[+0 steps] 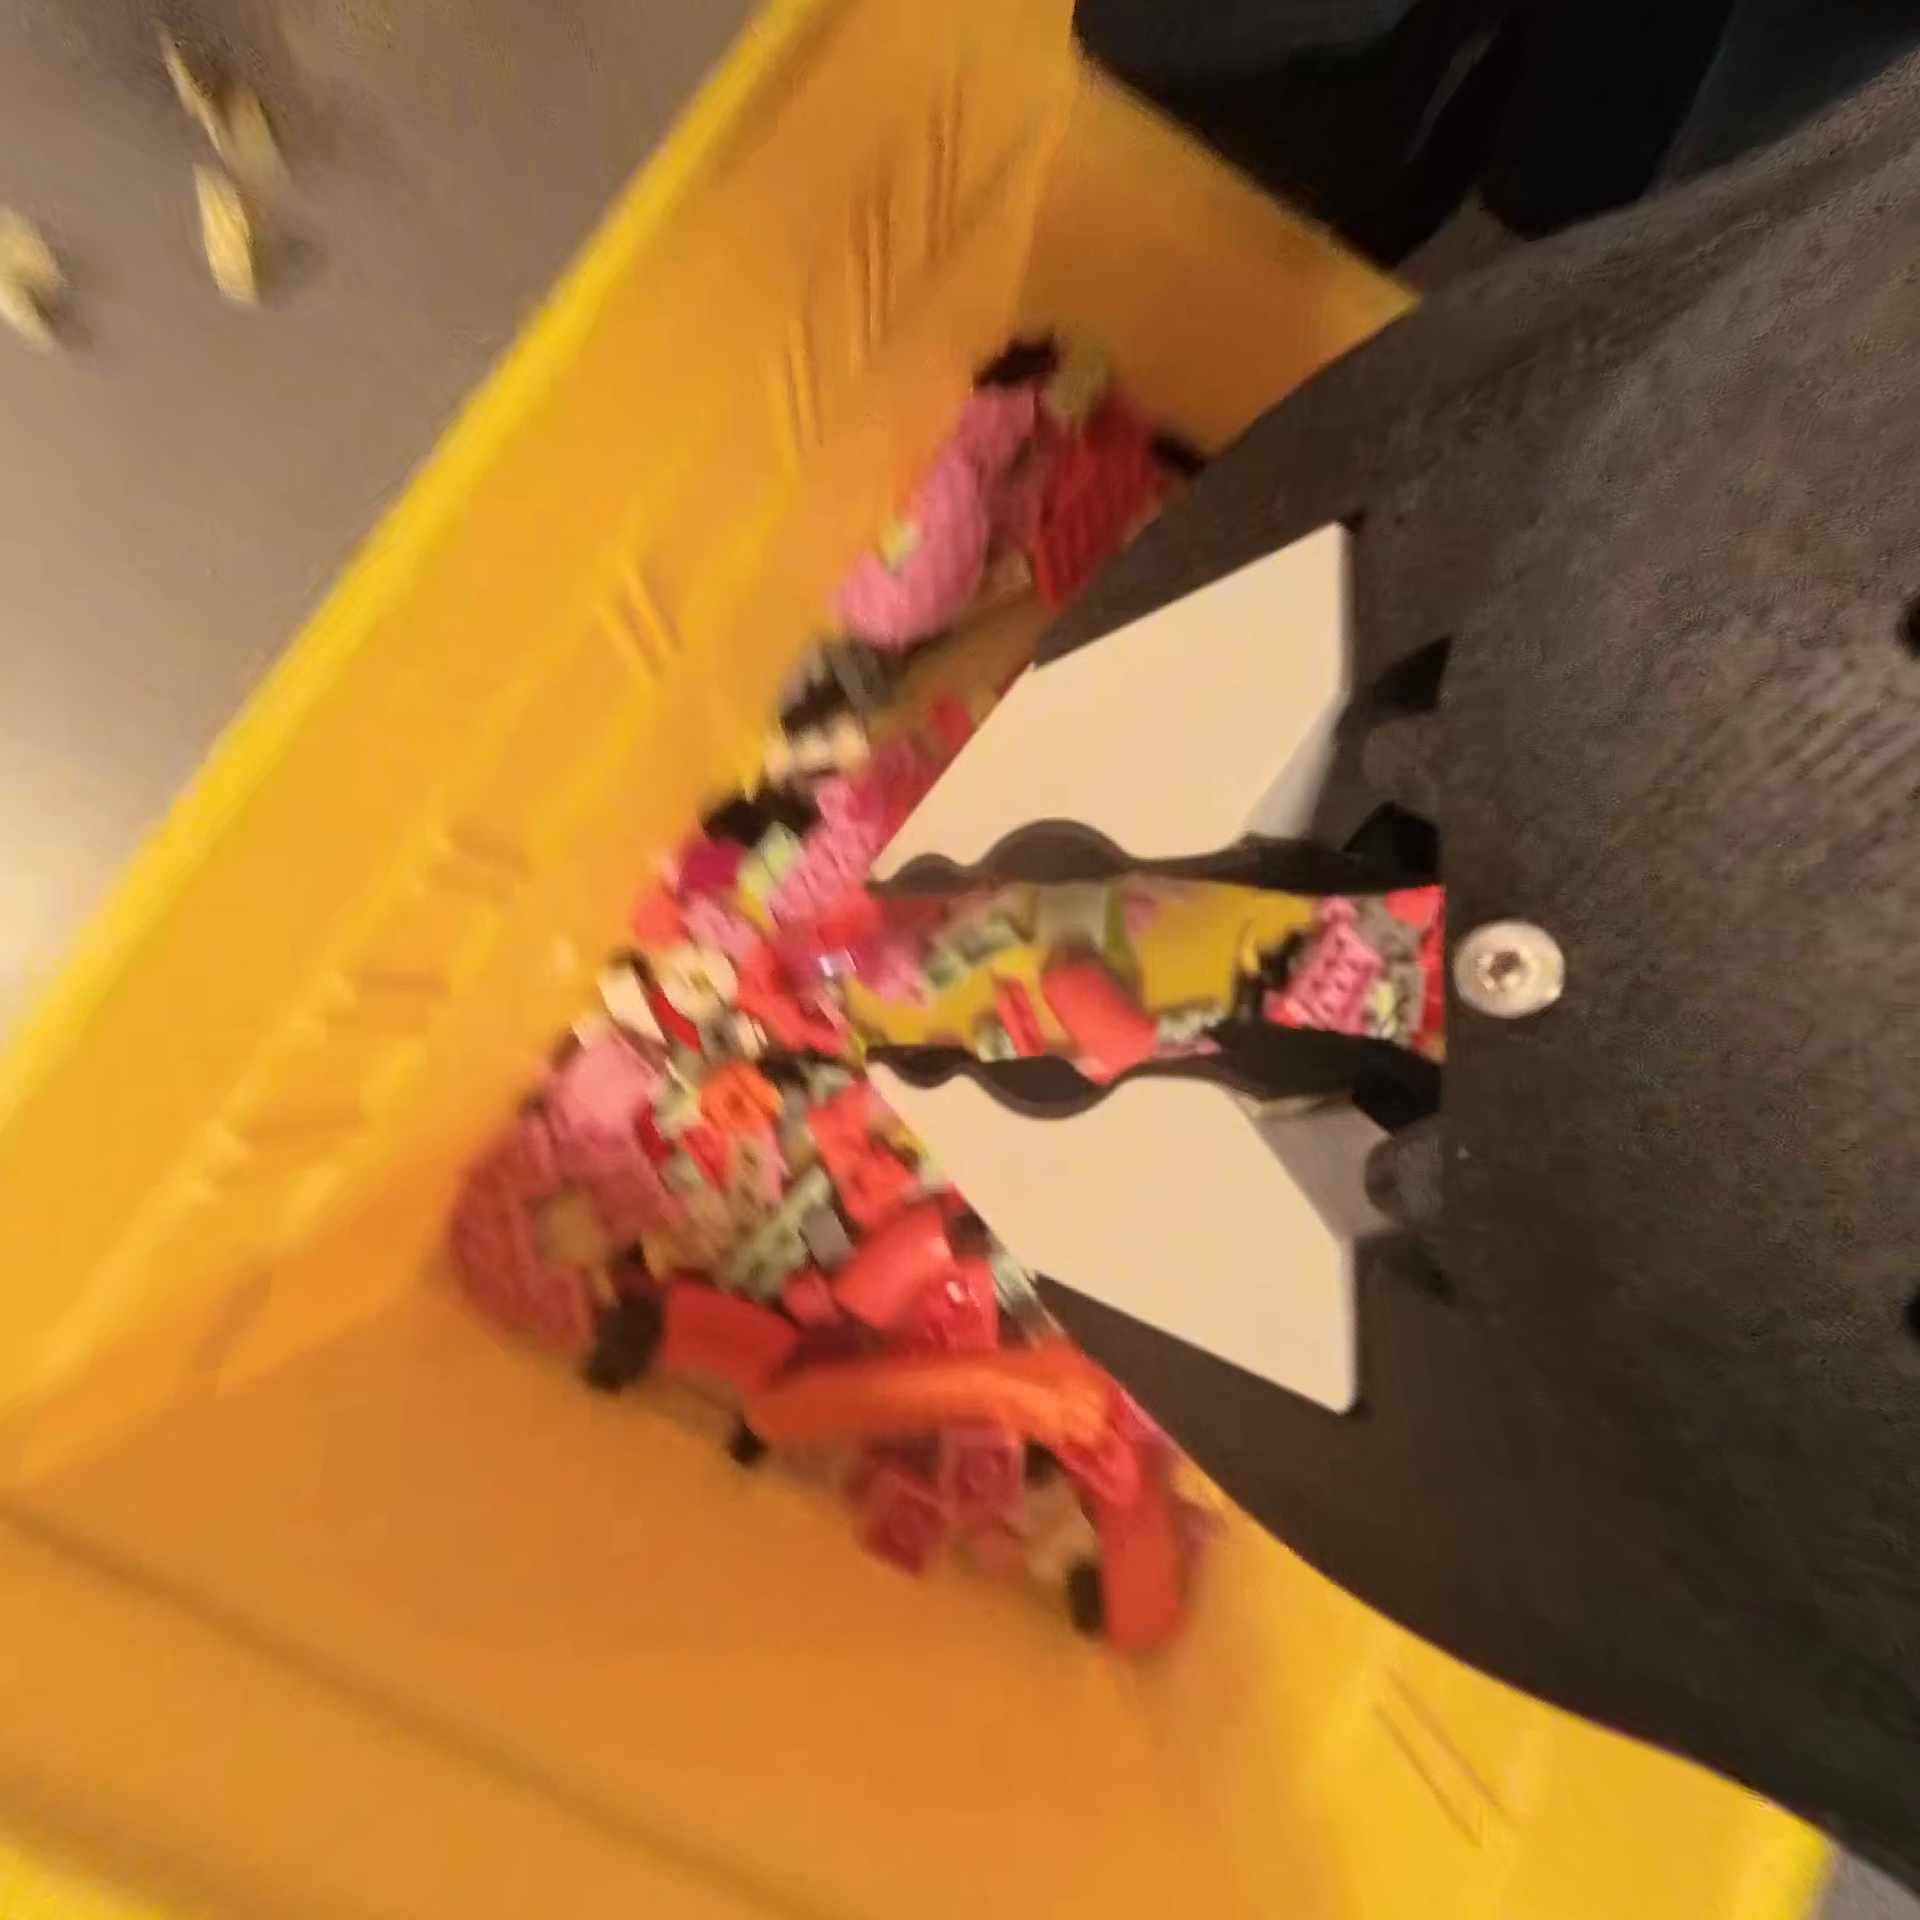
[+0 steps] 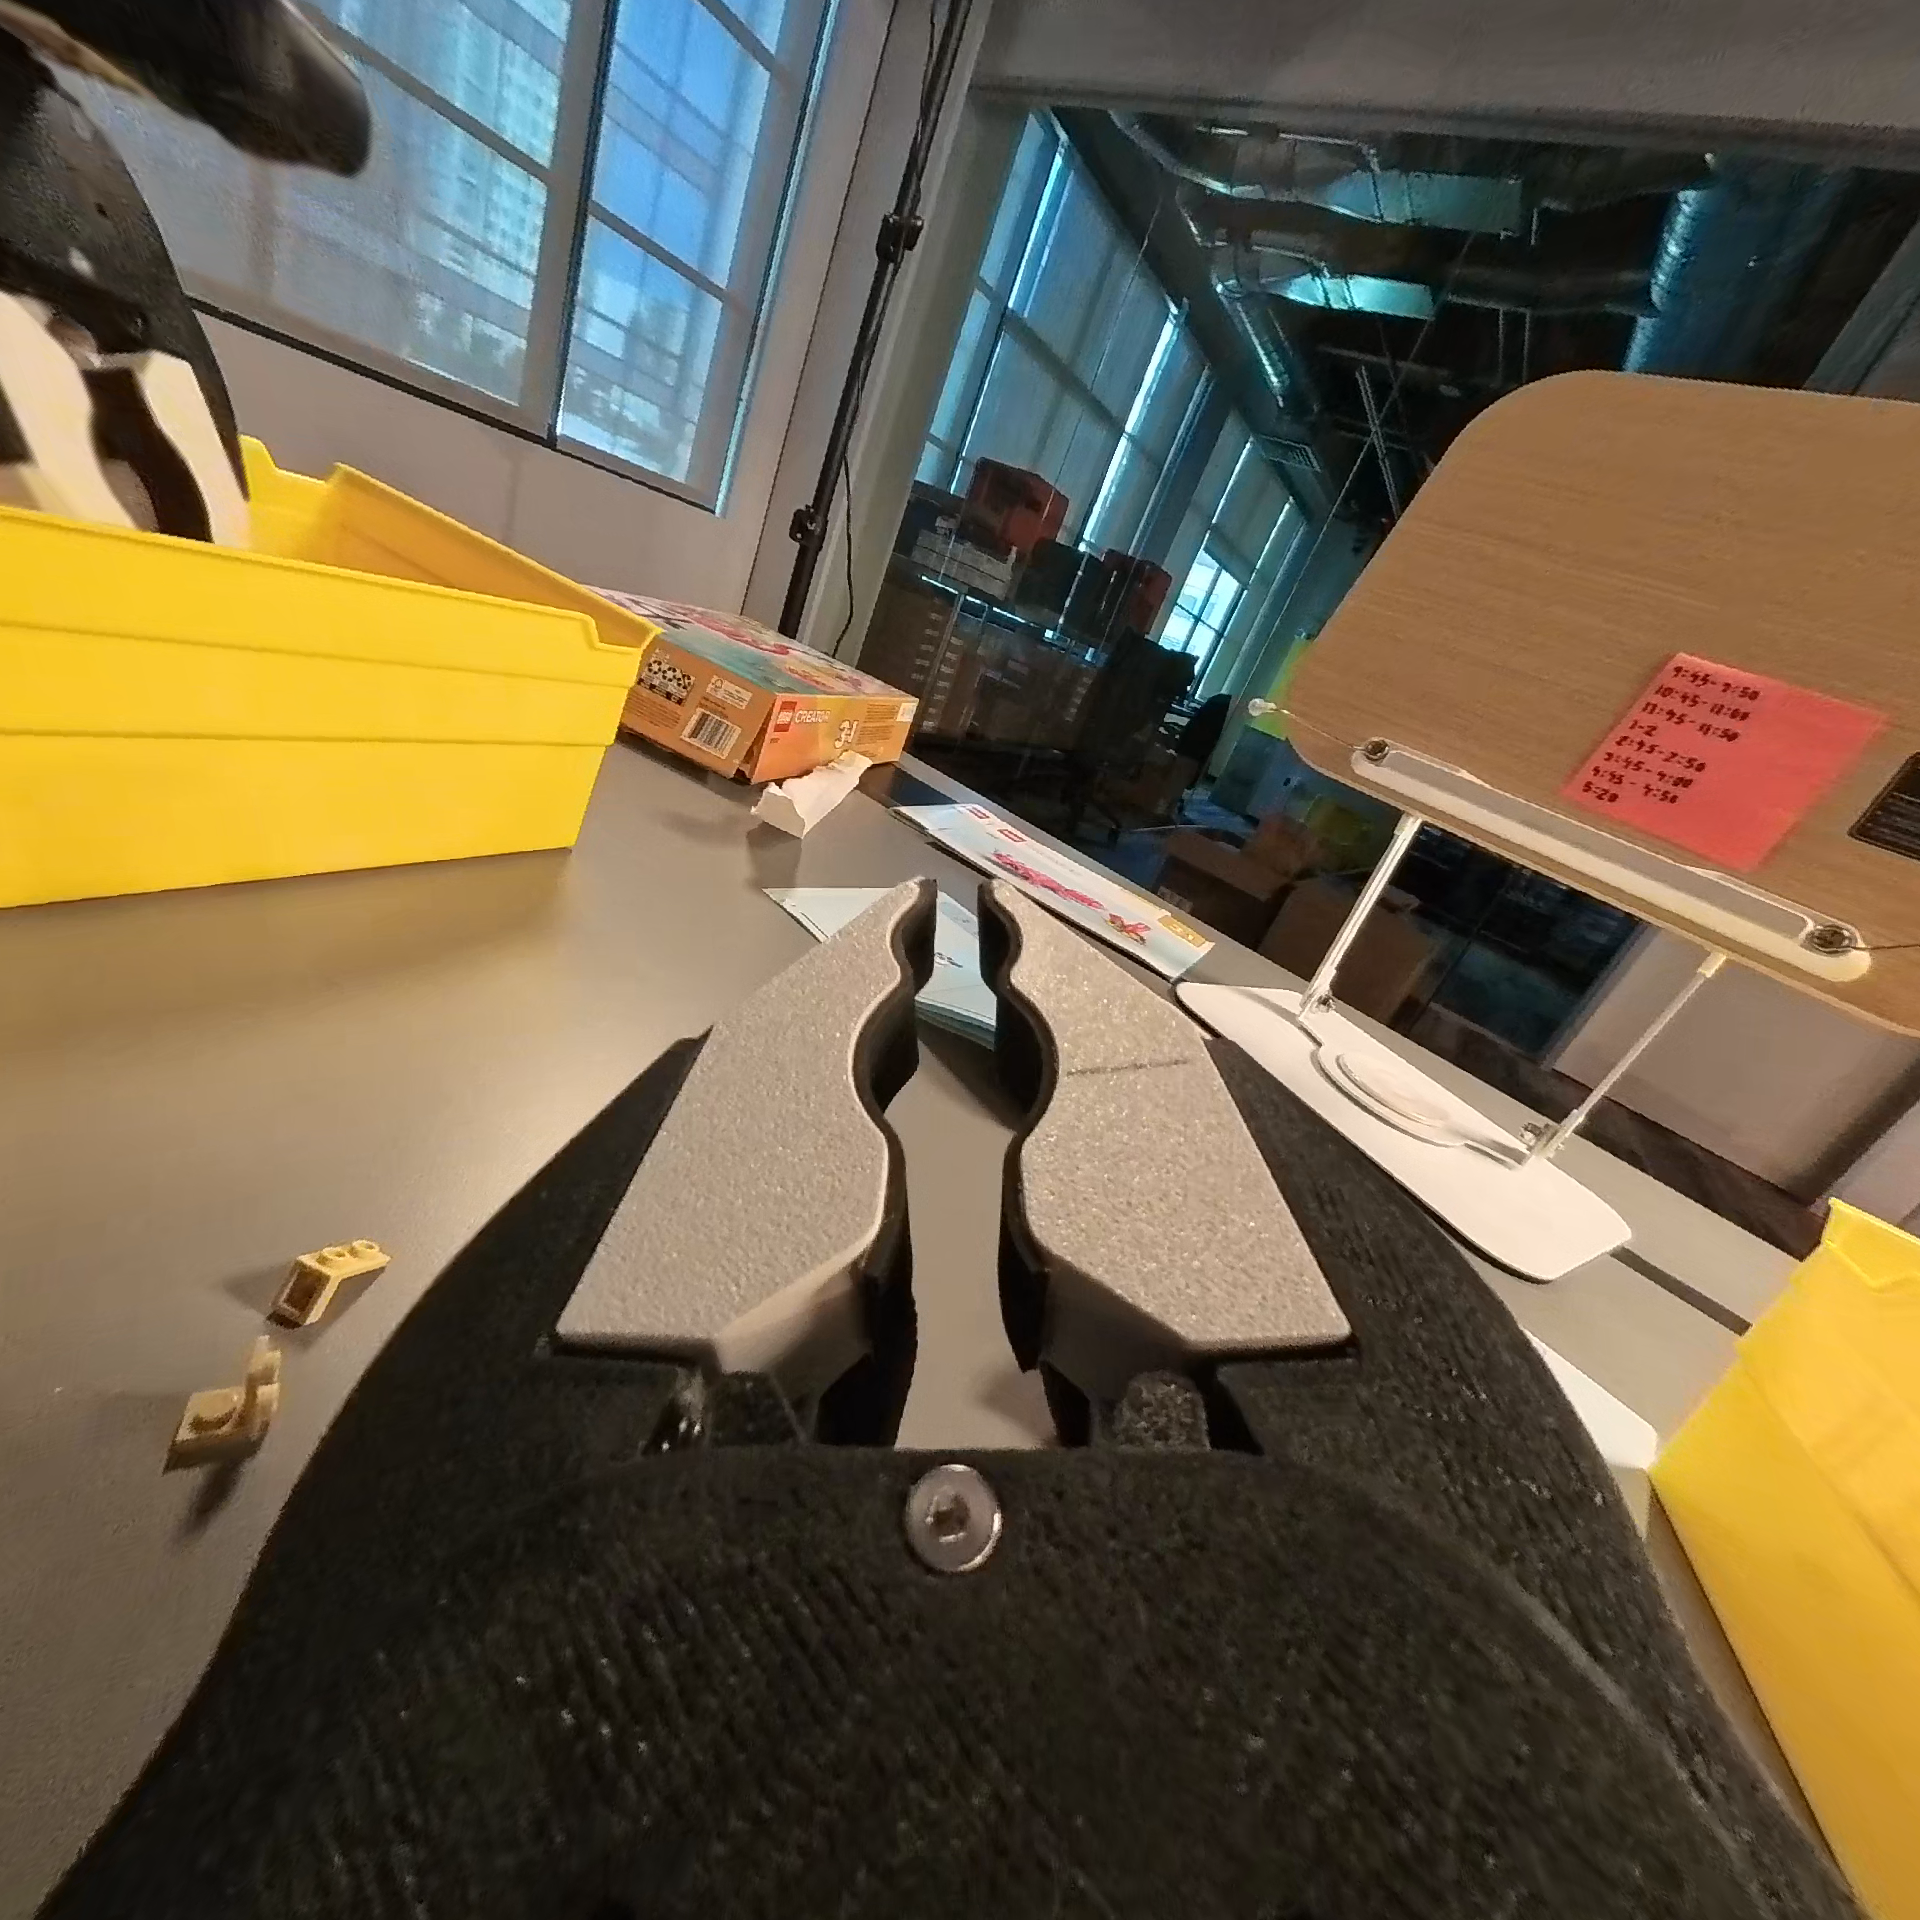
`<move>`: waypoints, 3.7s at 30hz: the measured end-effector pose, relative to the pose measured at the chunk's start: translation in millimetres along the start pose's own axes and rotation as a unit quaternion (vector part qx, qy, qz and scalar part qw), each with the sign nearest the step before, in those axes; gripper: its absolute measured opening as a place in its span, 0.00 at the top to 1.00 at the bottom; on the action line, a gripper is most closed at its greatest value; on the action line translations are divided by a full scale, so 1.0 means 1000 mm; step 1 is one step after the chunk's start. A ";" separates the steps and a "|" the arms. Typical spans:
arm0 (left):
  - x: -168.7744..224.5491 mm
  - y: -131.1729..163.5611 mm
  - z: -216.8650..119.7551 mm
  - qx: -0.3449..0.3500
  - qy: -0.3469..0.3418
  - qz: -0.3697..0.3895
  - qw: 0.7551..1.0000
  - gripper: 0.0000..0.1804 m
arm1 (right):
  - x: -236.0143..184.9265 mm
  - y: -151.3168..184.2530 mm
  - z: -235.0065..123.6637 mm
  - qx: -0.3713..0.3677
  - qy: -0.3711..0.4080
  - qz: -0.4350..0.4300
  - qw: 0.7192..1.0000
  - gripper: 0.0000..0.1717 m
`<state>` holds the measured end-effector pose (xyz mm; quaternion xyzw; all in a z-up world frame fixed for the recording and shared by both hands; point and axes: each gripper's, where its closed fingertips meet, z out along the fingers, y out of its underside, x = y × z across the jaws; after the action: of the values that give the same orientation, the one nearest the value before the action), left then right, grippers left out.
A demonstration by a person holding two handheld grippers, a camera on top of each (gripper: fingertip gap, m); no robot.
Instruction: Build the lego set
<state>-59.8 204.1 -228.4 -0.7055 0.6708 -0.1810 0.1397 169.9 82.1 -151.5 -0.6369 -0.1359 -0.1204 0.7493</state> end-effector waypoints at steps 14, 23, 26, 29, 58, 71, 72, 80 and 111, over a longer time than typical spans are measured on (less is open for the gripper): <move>-0.015 0.034 0.015 -0.061 -0.090 0.064 0.992 0.97 | 0.001 0.002 -0.001 -0.005 0.001 -0.005 1.000 0.97; -0.010 0.013 0.002 -0.020 -0.064 0.041 0.997 0.76 | 0.002 0.001 -0.002 -0.003 0.002 -0.006 1.000 0.97; 0.009 0.026 0.001 -0.052 -0.030 0.097 0.993 0.59 | 0.002 0.000 -0.002 -0.002 0.001 -0.006 1.000 0.97; 0.016 0.039 0.004 -0.077 -0.020 0.125 0.989 0.57 | 0.002 0.000 -0.002 -0.001 0.000 -0.005 1.000 0.97; 0.077 0.039 0.018 -0.084 0.045 0.148 0.984 0.72 | 0.001 -0.001 0.000 0.003 0.003 0.003 1.000 0.97; 0.070 0.042 0.018 -0.068 -0.114 0.092 0.987 0.85 | -0.001 -0.003 0.000 0.009 0.000 0.010 1.000 0.97; 0.069 0.043 0.017 -0.068 -0.110 0.085 0.988 0.87 | -0.001 -0.003 0.000 0.009 0.000 0.011 1.000 0.97; 0.097 0.053 0.018 -0.052 0.016 0.025 0.998 0.89 | -0.002 -0.004 0.000 0.011 -0.003 0.013 1.000 0.97; 0.015 -0.012 0.034 0.016 -0.019 0.069 0.997 0.49 | -0.002 -0.002 0.000 0.005 -0.001 0.013 1.000 0.97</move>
<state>-33.1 188.8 -252.7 -0.6581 0.7124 -0.1685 0.1760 167.1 82.1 -150.5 -0.6353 -0.1291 -0.1094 0.7535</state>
